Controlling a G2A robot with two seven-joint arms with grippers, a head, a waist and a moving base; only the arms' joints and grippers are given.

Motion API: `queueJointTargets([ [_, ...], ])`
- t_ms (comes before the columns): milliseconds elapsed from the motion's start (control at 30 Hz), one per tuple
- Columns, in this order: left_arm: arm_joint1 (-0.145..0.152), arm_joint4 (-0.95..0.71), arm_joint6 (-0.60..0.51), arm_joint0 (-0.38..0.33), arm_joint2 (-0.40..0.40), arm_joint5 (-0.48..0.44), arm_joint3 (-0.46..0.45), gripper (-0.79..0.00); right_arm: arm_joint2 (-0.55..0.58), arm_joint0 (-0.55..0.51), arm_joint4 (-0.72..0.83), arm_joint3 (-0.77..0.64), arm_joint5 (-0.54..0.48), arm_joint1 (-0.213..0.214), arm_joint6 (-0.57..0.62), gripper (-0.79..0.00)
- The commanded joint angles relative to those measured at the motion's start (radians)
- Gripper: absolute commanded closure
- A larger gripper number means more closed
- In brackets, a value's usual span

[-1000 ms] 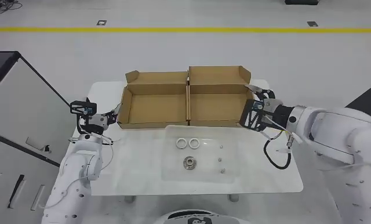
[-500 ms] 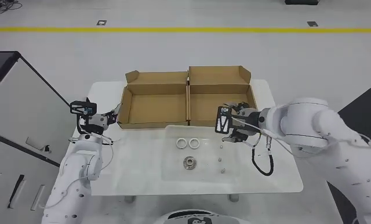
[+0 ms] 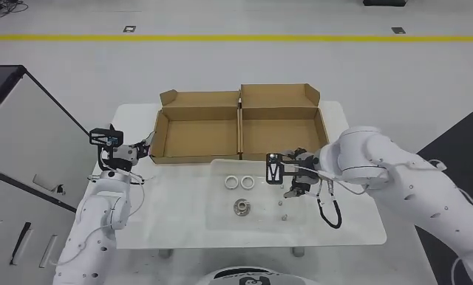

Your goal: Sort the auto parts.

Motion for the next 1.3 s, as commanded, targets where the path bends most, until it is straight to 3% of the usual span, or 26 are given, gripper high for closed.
queueJointTargets([
  [0,0.0,0.0,0.0,0.0,0.0,0.0,0.0,-0.785,-0.027,0.01,-0.008,0.019,-0.011,-0.001,-0.011,-0.785],
  [300,0.0,0.0,0.0,0.0,0.0,0.0,0.0,-0.785,-0.112,0.028,-0.043,0.053,-0.035,-0.011,-0.035,-0.785],
  [800,0.0,0.0,0.0,0.0,0.0,0.0,0.0,-0.785,-0.117,0.029,-0.076,0.06,-0.017,-0.011,-0.017,-0.785],
  [867,0.0,0.0,0.0,0.0,0.0,0.0,0.0,-0.785,-0.148,0.02,-0.126,0.022,0.045,-0.014,0.045,-0.785],
  [1267,0.0,0.0,0.0,0.0,0.0,0.0,0.0,-0.785,-0.34,0.153,-0.057,-0.015,0.076,-0.008,0.077,-0.785],
])
